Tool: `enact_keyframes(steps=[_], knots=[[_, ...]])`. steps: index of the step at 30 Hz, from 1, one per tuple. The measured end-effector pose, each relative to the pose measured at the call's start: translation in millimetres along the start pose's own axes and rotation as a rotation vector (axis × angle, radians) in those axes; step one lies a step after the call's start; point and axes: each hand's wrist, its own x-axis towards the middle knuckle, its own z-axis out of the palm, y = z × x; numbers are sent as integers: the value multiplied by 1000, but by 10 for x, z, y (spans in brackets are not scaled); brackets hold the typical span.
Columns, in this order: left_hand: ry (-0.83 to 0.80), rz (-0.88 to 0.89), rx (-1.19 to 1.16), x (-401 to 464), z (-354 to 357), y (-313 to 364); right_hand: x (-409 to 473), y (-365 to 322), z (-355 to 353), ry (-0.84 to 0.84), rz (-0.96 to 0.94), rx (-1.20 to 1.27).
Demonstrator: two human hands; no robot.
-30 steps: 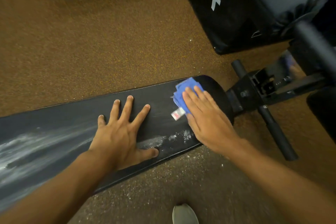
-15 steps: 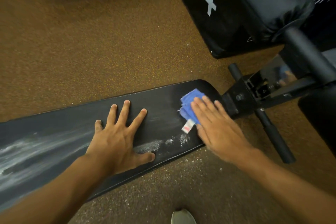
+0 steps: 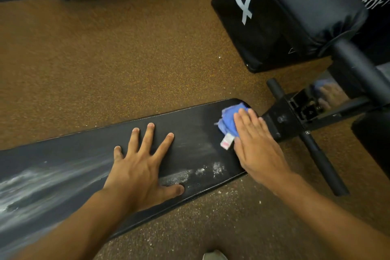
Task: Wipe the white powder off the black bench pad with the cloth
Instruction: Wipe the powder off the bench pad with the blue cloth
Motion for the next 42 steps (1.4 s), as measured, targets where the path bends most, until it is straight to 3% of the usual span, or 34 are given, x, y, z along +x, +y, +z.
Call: enact_keyframes(steps=[3, 8, 14, 18, 20, 23, 26, 29, 32, 35, 38, 42], knots=[[9, 2, 0, 4, 18, -4, 267, -316, 45, 56, 86, 23], [0, -4, 8, 7, -9, -9, -182, -153, 13, -45, -271, -48], [7, -8, 3, 5, 14, -8, 254, -366, 37, 37, 49, 39], [24, -11, -13, -17, 2, -22, -259, -450, 78, -39, -266, -17], [75, -14, -60, -77, -18, -43, -382, -229, 21, -68, -328, -6], [104, -42, -75, -217, -50, -232, -123, -99, -13, -56, -155, 22], [21, -86, -24, -337, -1, -497, 204, -376, 8, 12, 18, 67], [-51, -96, -19, -390, 67, -638, 40, -641, 56, -11, -186, 34], [-59, -89, -36, -381, 73, -652, -261, -425, 4, -82, -313, 32], [-53, -88, -38, -371, 95, -644, -93, -224, -14, -50, -157, 15], [-38, -86, -34, -356, 132, -629, 132, -504, 27, 13, 10, 65], [-43, -84, -30, -365, 108, -648, -196, -609, 64, -24, -244, -25]])
